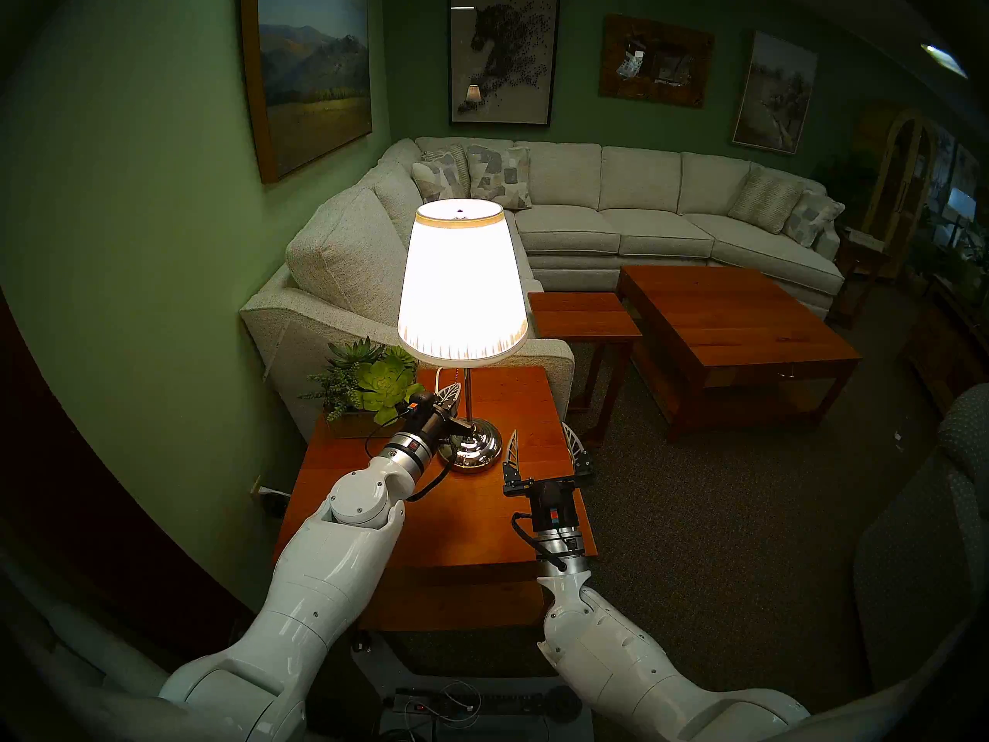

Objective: Pull on string to turn on lamp

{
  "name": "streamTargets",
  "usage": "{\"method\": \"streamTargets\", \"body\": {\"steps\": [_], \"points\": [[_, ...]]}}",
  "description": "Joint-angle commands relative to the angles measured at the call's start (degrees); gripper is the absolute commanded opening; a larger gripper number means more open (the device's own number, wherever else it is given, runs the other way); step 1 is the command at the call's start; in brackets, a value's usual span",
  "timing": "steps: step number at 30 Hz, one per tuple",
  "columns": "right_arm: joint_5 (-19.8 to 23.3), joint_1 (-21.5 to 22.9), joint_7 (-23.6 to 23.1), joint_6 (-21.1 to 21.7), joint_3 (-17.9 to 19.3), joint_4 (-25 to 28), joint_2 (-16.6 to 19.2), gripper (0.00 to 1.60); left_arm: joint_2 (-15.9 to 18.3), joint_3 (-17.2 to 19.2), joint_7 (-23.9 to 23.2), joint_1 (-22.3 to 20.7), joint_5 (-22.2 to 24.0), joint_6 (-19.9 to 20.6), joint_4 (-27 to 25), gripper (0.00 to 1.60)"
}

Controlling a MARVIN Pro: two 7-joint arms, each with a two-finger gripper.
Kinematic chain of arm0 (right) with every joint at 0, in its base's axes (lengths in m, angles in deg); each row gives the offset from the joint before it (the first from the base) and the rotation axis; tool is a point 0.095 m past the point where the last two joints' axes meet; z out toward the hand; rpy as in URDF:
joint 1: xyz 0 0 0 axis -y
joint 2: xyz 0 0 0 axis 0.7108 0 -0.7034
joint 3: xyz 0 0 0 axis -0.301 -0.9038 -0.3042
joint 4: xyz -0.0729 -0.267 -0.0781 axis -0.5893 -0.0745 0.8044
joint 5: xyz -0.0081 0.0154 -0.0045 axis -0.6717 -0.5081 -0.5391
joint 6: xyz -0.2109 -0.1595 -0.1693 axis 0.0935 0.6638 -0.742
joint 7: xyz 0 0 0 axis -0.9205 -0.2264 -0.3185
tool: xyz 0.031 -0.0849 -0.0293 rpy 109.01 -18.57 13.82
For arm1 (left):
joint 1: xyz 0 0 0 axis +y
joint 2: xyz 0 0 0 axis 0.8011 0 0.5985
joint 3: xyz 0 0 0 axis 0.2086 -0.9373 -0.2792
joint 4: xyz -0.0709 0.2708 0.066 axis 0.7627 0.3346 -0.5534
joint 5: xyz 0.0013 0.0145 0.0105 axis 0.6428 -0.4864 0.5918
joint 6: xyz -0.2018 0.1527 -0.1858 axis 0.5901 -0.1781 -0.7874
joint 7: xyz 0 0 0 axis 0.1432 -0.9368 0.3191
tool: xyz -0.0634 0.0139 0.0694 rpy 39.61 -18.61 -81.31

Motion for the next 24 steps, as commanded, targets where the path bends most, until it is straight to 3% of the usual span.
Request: {"method": "streamTargets", "body": {"steps": [1,12,13,14,16,19,21,24], "points": [[0.15,0.93,0.06,-0.27,0.14,1.74,-0.08,1.6,0.91,-0.02,0.23,1.71,-0.4,1.54,-2.79,0.0],[0.14,0.93,0.04,-0.27,0.15,1.73,-0.08,1.6,2.7,1.06,-0.3,4.71,-0.09,3.63,-7.55,0.0],[0.15,0.93,0.03,-0.27,0.16,1.74,-0.08,1.6,2.78,1.05,-0.35,4.99,-0.11,3.83,-7.99,0.05],[0.15,0.93,0.03,-0.27,0.16,1.74,-0.08,1.6,2.83,1.04,-0.35,5.16,-0.13,3.92,-8.26,0.31],[0.15,0.92,0.01,-0.27,0.16,1.75,-0.08,1.6,2.96,0.95,-0.41,5.37,-0.33,3.89,-8.62,0.61],[0.16,0.92,0.0,-0.27,0.17,1.76,-0.08,1.6,3.04,0.76,-0.59,5.59,-0.39,4.29,-9.11,0.67],[0.16,0.91,0.0,-0.27,0.17,1.76,-0.08,1.6,3.08,0.69,-0.74,5.64,-0.39,4.4,-9.11,0.89],[0.14,0.93,0.02,-0.27,0.18,1.73,-0.09,1.6,3.03,0.7,-0.84,5.64,-0.47,4.39,-9.03,0.93]]}}
